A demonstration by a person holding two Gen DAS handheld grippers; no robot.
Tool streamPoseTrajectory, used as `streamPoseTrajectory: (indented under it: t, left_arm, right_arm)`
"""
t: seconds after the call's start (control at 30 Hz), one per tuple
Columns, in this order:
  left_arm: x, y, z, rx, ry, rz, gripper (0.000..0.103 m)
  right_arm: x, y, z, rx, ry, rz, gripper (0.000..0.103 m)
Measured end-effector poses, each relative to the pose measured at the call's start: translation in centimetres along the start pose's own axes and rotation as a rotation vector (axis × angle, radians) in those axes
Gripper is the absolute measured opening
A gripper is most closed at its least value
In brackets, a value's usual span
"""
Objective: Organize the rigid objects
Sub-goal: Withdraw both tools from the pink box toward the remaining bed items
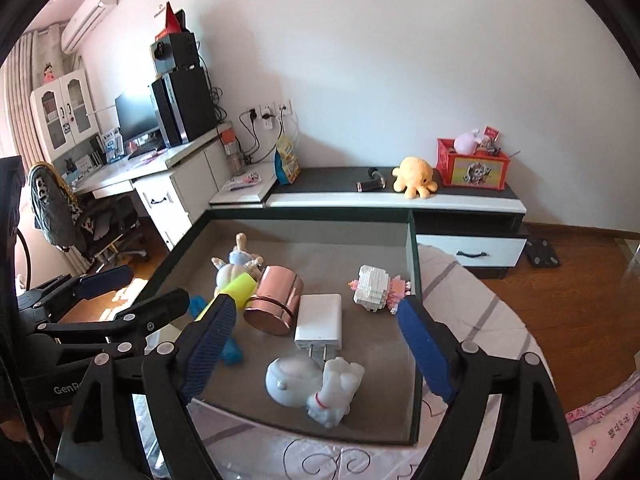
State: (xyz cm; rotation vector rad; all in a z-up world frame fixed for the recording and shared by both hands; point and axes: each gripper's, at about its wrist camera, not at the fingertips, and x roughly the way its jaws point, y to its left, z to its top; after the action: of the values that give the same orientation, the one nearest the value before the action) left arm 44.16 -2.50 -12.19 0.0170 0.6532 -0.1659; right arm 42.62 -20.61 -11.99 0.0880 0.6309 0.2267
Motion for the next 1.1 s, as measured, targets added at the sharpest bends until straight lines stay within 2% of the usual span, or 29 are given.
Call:
streamPoseTrajectory:
  t: [0.1,0.13,0.27,0.53,0.67,0.8,1.1]
  left_arm:
    - [-5.6,-0.1,-1.2,-0.007,-0.101,0.030,0.103]
    - [-7.4,-0.2,-1.8,-0.013,-0.140,0.049,0.103]
    - [-14.1,-1.1,-4.7,-0.007,-0.242,0.118,0.103]
    - [-25.0,-2.2,-10.4,-0.027,-0.380,0.172,0.103]
    - [-29.0,-3.0,-12.4,-0.015,-0.442,0.186,0.103]
    - [-32.0,-3.4,-13.7,-0.002,-0.469,0.174,0.103]
    - [-34.8,-4.3,-14.7,0.008,-0.500,0.167,0.103]
  right_arm:
    - [-4.9,1.8,-0.6,-0.027,-0.074,-0.025,0.091]
    - [-6.6,2.6,-1.0,-0.039,-0.104,-0.033,0.102]
    - [-13.2,5.4,-3.2,-0.100,-0.223,-0.096,0.103]
    - [-23.5,8.4,-8.0,-0.094,-0.338,-0.126,0.103]
    - [-28.1,9.5,-10.1,-0.094,-0.408,-0.170,0.103]
    - [-31.4,10.3,-11.7,-0.081,-0.448,-0.196,0.103]
    - [-34.9,10.8,-13.2,-0.072,-0.484,-0.198,0.103]
